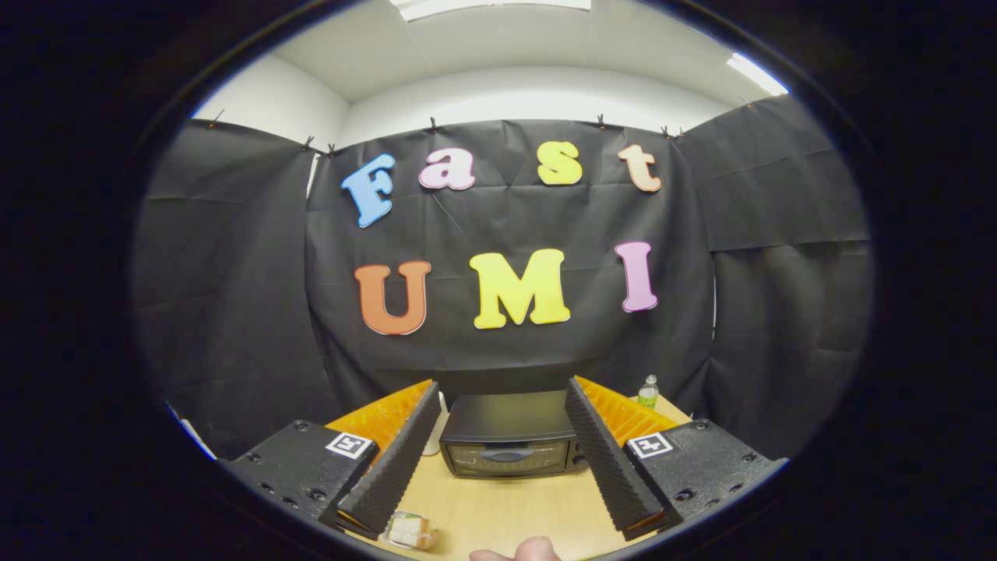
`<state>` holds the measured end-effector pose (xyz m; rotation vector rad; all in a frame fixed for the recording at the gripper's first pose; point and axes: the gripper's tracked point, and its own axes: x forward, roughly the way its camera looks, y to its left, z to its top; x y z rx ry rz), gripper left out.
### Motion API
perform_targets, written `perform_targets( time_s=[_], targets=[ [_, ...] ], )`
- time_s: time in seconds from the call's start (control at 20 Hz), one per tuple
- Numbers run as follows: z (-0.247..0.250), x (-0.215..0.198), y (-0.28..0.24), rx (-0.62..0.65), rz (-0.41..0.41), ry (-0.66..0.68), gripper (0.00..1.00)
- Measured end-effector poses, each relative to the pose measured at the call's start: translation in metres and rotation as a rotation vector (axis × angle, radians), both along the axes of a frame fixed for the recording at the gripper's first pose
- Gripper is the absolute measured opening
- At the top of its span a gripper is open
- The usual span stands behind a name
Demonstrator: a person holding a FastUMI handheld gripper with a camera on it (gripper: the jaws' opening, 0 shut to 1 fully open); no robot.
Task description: Open the toaster oven, put the food inside, and close the toaster oven door.
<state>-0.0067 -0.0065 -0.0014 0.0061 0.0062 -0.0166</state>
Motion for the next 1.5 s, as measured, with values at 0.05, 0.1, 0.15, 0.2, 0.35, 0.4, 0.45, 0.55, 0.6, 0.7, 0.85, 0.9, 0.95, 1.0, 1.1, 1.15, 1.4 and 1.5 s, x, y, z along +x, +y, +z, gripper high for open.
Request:
perform_targets(
  time_s=[0.05, 0.1, 0.15, 0.2, 0.35, 0.4, 0.45, 0.55, 0.6, 0.7, 0.85, 0.9, 0.95, 1.0, 1.1, 1.15, 1.4, 1.5],
  targets=[
    [-0.002, 0.001, -0.001, 0.001, -0.003, 0.004, 1.0],
    [0.0, 0.0, -0.002, 0.002, -0.004, 0.004, 1.0],
    [-0.001, 0.002, -0.003, 0.003, -0.005, 0.005, 1.0],
    [0.0, 0.002, -0.003, 0.0, -0.006, 0.006, 1.0],
    [-0.002, 0.003, -0.006, -0.002, -0.008, 0.009, 1.0],
    [-0.003, 0.004, -0.006, 0.001, -0.009, 0.014, 1.0],
    [-0.005, 0.006, -0.007, 0.004, -0.009, 0.017, 1.0],
    [-0.008, 0.011, -0.01, 0.009, -0.018, 0.02, 1.0],
    [-0.011, 0.014, -0.012, 0.014, -0.023, 0.025, 1.0],
    [-0.02, 0.02, -0.016, 0.021, -0.024, 0.037, 1.0],
    [-0.041, 0.035, -0.021, 0.028, -0.013, 0.067, 1.0],
    [-0.047, 0.041, -0.023, 0.028, -0.009, 0.081, 1.0],
    [-0.056, 0.047, -0.025, 0.023, -0.006, 0.094, 1.0],
    [-0.062, 0.055, -0.027, 0.016, -0.002, 0.105, 1.0],
    [-0.082, 0.073, -0.029, 0.003, 0.009, 0.135, 1.0],
    [-0.092, 0.083, -0.031, -0.002, 0.012, 0.146, 1.0],
    [-0.144, 0.149, -0.044, -0.015, 0.017, 0.207, 1.0],
    [-0.167, 0.178, -0.045, -0.014, 0.023, 0.239, 1.0]
  ],
)
